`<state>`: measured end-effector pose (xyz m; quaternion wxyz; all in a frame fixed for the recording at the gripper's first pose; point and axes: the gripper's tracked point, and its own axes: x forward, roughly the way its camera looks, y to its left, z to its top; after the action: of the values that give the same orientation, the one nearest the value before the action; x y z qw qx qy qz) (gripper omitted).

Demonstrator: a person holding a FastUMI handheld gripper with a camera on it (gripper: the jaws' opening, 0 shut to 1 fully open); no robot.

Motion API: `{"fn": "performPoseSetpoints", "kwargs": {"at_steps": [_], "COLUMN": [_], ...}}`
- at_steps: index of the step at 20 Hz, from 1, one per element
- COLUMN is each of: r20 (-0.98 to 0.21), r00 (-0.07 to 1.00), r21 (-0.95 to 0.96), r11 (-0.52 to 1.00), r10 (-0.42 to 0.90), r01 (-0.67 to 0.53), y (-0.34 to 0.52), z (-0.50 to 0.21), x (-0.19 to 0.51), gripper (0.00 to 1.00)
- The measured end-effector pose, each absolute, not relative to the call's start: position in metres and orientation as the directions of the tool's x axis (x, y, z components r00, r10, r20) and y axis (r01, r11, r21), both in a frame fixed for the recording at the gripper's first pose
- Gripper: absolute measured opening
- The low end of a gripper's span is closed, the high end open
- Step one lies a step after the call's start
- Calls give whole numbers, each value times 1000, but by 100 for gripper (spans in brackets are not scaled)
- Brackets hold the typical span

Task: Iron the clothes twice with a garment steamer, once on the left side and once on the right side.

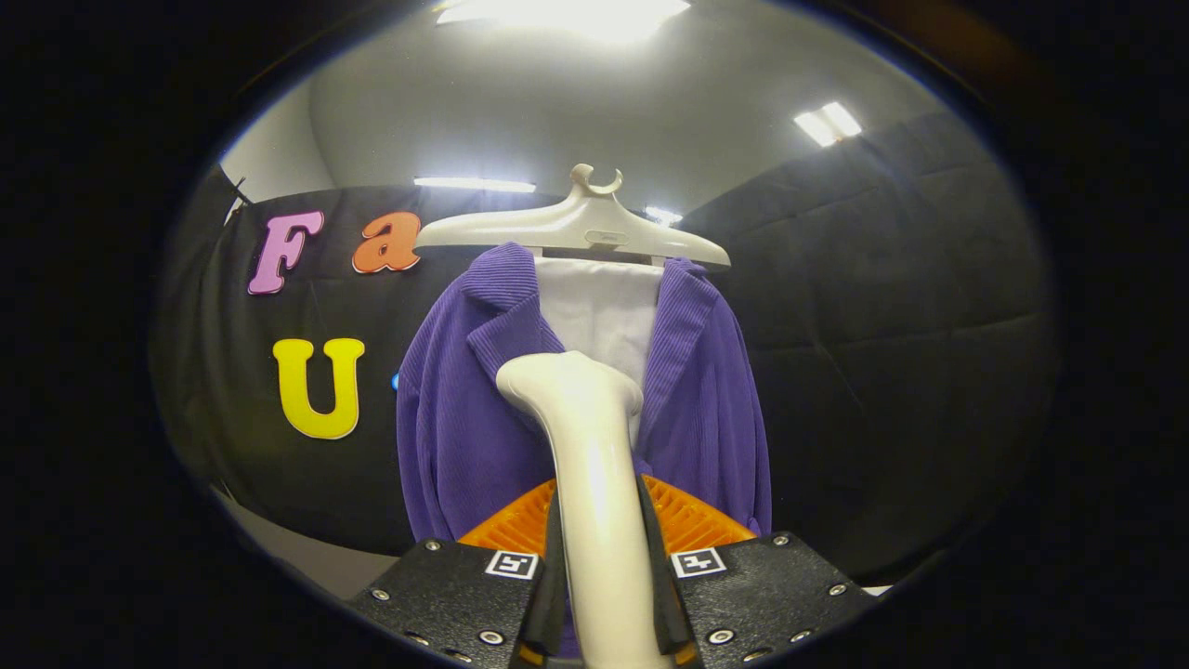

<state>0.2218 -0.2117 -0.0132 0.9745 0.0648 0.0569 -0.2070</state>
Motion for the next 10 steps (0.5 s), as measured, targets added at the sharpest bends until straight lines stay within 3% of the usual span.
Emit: {"fn": "performPoseSetpoints", "kwargs": {"at_steps": [10], "r20": [-179], "r00": [904], "r21": [100], "r11": [906], "r10": [-389], "r01": [410], "y": [-213], "z": [-51], "x": [214], "gripper": [38]}}
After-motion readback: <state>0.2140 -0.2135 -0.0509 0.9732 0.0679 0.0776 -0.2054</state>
